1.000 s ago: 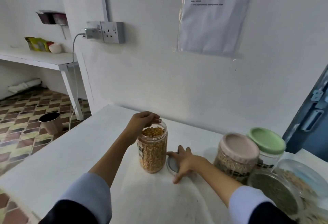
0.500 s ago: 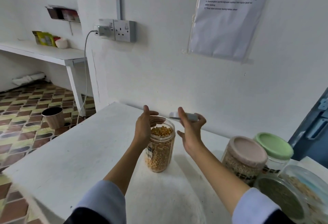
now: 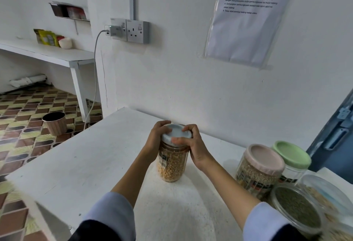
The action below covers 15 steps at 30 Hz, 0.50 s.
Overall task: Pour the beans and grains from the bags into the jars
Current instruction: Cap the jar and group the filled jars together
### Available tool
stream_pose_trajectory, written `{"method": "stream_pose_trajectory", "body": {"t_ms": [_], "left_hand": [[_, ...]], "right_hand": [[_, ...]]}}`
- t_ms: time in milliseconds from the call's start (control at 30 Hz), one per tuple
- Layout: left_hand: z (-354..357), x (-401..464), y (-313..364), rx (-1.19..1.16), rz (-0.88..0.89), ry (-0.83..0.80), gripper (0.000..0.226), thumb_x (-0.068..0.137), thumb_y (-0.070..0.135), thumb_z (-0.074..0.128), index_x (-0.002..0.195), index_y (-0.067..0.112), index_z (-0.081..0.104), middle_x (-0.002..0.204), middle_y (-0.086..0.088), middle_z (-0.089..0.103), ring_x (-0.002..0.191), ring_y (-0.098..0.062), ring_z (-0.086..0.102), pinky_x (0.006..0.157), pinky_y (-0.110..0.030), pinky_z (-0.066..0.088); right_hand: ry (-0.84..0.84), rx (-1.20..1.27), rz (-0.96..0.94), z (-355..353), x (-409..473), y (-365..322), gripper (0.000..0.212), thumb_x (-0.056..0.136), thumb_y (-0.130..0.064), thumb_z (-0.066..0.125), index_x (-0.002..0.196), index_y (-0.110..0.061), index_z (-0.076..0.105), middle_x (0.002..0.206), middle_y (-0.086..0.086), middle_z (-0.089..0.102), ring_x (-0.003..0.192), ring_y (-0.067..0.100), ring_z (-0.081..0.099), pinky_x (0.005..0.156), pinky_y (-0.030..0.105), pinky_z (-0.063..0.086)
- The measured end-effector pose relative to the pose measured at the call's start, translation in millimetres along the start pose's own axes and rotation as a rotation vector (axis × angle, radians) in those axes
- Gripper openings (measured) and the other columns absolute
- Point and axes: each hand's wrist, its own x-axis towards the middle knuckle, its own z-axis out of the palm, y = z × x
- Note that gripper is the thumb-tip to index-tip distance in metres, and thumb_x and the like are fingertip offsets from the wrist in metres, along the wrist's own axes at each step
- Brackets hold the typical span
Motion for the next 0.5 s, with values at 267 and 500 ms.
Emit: {"method": "stream_pose_trajectory", "body": {"t_ms": [267, 500], "left_hand": [[-5.2, -2.6, -3.3, -0.004, 0.042, -0.074, 0.051, 0.063, 0.030, 0.050, 0.110, 0.014, 0.061, 0.101, -0.007, 0.064, 0.091, -0.019, 0.060, 0.072, -0.026, 0.048], [-1.1, -1.4, -14.8, -0.055, 0.113, -0.005, 0.035, 0.099, 0.031, 0.038, 0.091, 0.014, 0.067, 0.083, -0.004, 0.072, 0.078, -0.018, 0.067, 0.064, -0.021, 0.053]], "right_hand": [[-0.012, -0.008, -0.016, -1.9, -1.5, 0.9, 0.050, 0.043, -0.013, 0.080, 0.075, -0.020, 0.042, 0.091, 0.001, 0.062, 0.086, 0.020, 0.059, 0.063, 0.027, 0.047], [-0.009, 0.033, -0.030, -0.6, -2.0, 2.4, 0.041, 0.048, -0.011, 0.076, 0.076, -0.018, 0.048, 0.100, 0.000, 0.065, 0.087, 0.018, 0.062, 0.064, 0.024, 0.049]]}}
